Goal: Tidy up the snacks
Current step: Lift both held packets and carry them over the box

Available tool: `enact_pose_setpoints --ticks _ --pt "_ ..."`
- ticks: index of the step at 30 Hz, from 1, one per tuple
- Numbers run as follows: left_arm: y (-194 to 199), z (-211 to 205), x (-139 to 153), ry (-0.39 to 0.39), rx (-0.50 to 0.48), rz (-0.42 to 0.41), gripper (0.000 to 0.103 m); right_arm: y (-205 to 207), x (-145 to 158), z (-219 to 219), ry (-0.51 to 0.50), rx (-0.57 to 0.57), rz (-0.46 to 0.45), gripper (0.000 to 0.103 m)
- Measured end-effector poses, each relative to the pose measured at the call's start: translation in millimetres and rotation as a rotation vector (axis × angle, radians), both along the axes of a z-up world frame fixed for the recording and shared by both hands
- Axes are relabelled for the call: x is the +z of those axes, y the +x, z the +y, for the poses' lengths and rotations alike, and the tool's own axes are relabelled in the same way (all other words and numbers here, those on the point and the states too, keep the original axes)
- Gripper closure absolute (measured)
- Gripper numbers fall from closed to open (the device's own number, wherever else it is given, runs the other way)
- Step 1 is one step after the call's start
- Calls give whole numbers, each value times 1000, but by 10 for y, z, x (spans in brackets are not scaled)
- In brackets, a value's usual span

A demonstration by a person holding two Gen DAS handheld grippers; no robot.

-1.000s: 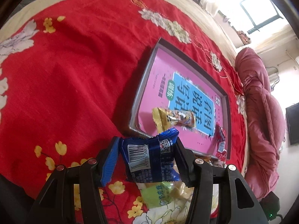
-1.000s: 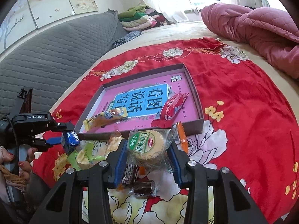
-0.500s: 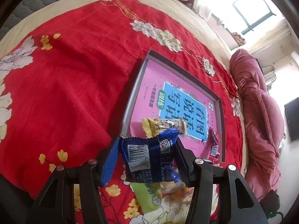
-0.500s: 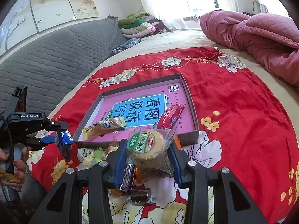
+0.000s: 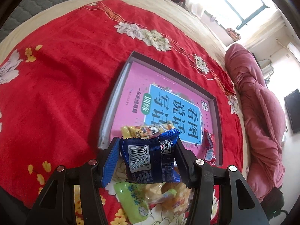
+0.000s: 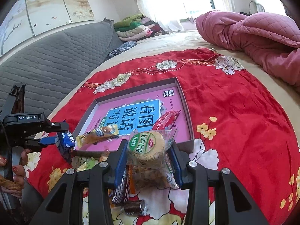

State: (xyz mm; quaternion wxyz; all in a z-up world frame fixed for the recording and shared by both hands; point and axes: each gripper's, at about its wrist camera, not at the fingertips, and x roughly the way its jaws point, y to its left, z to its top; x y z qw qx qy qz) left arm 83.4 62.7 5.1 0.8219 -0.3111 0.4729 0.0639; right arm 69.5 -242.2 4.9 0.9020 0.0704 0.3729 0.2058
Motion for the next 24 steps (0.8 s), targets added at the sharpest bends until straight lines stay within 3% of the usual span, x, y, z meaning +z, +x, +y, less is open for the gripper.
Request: enact_pose_setpoints --ticks 16,24 --pt "321 -233 -29 110 -19 -19 45 161 12 -29 3 -26 -25 61" --pt "414 -289 -113 143 -29 -12 45 301 -117 -2 -4 -20 16 61"
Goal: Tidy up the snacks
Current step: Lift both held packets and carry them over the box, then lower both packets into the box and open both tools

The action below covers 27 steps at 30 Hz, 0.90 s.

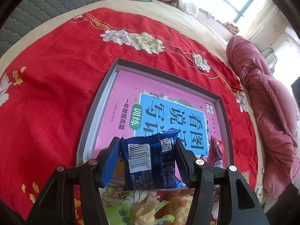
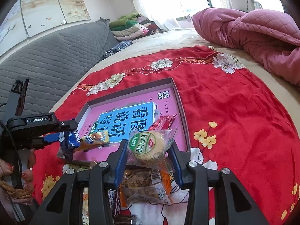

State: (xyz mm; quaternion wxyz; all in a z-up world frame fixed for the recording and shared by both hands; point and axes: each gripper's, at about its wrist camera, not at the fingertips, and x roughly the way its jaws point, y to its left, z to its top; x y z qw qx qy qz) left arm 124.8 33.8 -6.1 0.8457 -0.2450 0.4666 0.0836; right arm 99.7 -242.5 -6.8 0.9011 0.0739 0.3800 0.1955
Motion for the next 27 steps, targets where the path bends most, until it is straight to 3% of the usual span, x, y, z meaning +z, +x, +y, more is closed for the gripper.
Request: enact_pose_setpoints --ticks 27 --pt "117 -49 -158 16 -16 36 45 375 -323 254 -76 13 58 60"
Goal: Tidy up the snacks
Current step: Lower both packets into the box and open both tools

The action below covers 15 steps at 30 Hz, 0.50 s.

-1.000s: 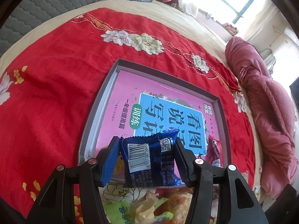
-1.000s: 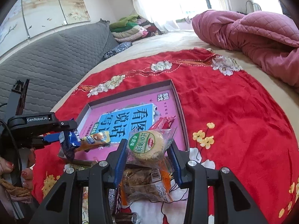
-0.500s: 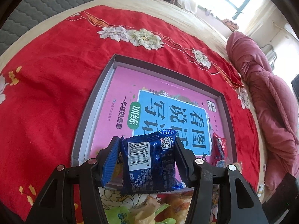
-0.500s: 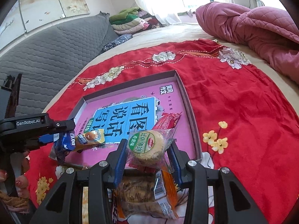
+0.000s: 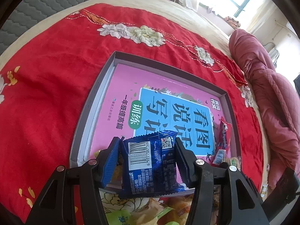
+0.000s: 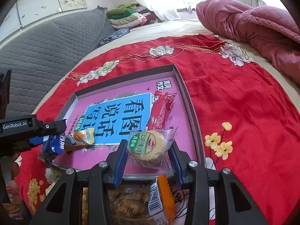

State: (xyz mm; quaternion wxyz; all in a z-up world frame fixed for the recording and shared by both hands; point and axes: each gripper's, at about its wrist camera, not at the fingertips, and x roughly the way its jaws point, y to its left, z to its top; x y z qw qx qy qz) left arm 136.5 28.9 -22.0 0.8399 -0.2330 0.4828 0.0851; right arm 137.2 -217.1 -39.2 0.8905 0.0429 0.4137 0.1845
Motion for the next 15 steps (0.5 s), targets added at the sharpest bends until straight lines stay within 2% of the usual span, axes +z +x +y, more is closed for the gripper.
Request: enact_pose_setpoints --ticks 11,15 --pt "6 -2 -18 5 -2 8 44 -24 9 21 -31 -6 -7 59" --pt "27 8 -28 14 5 8 44 -40 16 21 -40 -10 -14 55"
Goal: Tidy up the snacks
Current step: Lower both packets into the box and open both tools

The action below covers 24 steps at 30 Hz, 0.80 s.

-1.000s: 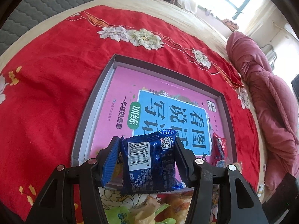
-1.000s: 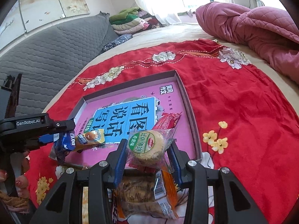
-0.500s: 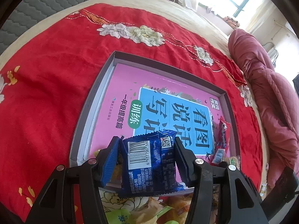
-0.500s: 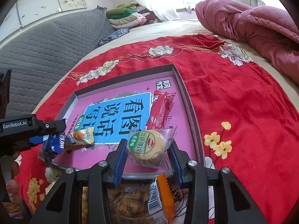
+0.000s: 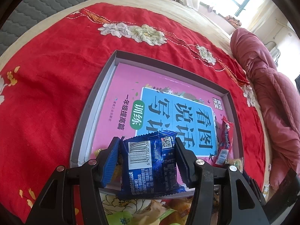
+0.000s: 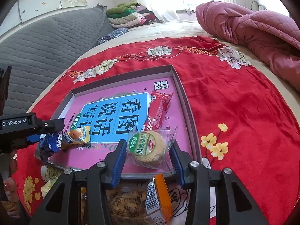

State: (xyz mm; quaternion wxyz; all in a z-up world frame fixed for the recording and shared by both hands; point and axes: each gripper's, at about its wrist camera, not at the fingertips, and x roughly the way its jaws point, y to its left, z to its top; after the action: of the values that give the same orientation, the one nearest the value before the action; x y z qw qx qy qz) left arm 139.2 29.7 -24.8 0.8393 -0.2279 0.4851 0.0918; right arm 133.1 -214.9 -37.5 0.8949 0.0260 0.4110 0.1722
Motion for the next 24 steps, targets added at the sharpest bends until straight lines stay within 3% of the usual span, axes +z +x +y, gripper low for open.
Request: enact_pose_setpoints --ticks 4,24 --pt "37 19 -9 15 10 -3 44 0 8 -12 3 -4 -4 50" --pt "84 40 -91 25 5 8 43 -24 20 -48 10 -11 -10 49"
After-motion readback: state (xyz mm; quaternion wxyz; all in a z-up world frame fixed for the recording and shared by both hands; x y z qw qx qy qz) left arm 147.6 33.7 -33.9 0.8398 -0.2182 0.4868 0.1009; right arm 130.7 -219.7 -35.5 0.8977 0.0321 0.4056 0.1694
